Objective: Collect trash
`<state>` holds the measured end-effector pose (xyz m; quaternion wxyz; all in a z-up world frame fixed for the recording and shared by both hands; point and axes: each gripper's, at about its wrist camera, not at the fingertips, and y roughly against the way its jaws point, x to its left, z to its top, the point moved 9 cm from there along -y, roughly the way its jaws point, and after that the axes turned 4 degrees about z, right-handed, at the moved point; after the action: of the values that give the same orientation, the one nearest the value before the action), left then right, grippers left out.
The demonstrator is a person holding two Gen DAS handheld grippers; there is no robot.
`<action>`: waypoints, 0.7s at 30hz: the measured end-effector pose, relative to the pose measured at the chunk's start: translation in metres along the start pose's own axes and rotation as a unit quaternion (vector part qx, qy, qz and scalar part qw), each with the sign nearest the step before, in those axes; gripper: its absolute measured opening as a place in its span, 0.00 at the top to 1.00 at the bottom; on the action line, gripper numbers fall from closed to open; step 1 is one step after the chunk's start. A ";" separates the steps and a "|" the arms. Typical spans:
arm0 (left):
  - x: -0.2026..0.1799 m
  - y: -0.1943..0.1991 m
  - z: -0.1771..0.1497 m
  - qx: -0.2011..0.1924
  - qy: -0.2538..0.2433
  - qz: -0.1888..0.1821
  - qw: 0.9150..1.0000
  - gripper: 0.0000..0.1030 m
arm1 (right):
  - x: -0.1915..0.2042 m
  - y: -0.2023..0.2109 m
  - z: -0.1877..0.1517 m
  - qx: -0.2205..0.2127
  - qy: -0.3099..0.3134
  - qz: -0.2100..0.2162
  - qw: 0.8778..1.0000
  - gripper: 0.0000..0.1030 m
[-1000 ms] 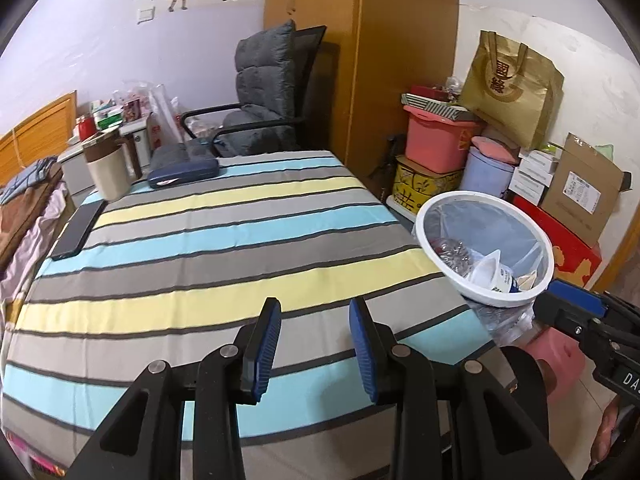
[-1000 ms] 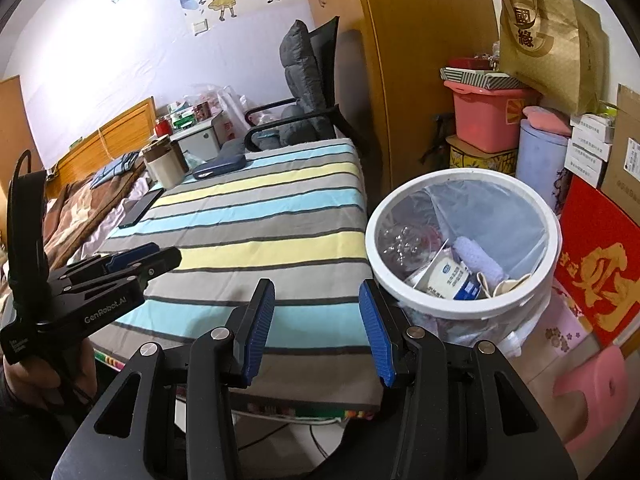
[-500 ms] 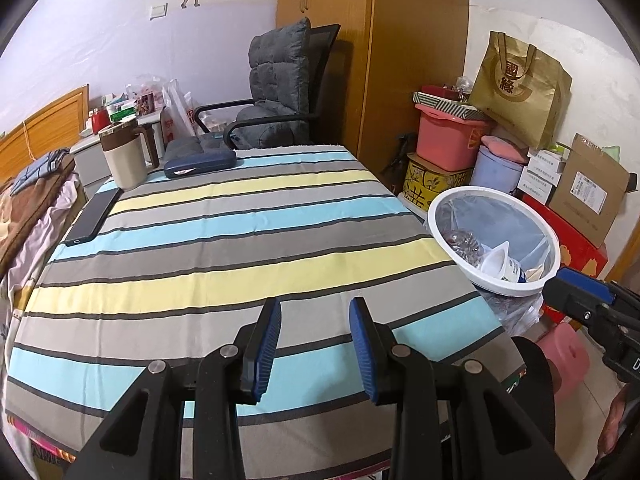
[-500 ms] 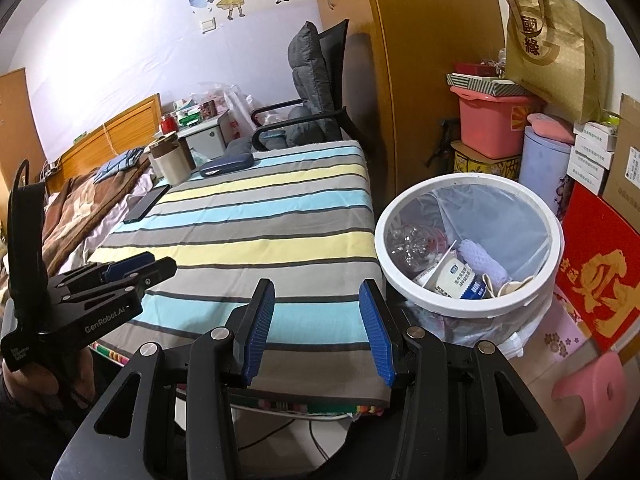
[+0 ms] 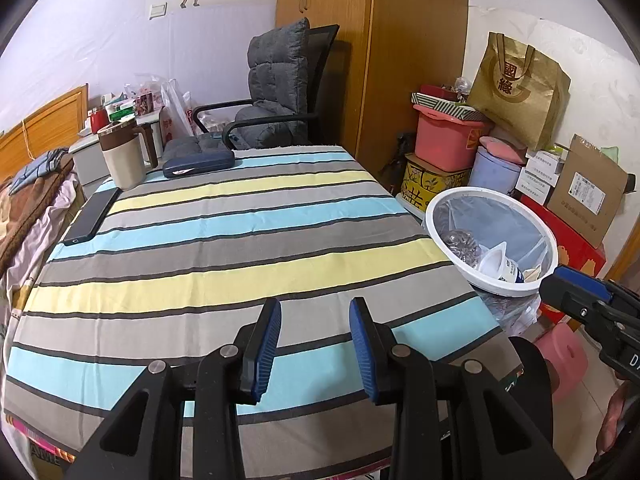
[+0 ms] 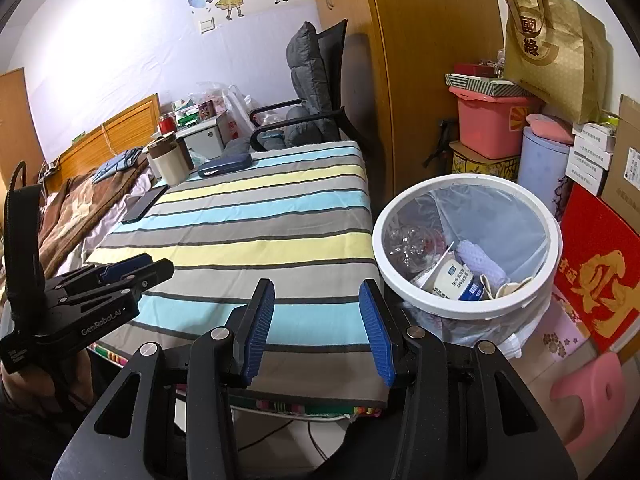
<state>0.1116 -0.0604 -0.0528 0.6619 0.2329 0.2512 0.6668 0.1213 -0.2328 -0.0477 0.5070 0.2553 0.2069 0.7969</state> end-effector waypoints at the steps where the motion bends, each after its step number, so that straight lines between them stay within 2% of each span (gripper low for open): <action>1: 0.000 0.000 0.000 0.001 0.000 0.000 1.000 0.66 | 0.000 0.000 0.000 0.000 0.000 0.000 1.000 0.55; 21: 0.001 0.000 0.000 0.001 -0.003 0.001 1.000 0.66 | 0.000 -0.001 0.000 0.002 0.000 0.000 1.000 0.55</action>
<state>0.1112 -0.0592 -0.0525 0.6614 0.2357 0.2496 0.6668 0.1223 -0.2325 -0.0480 0.5062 0.2557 0.2083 0.7969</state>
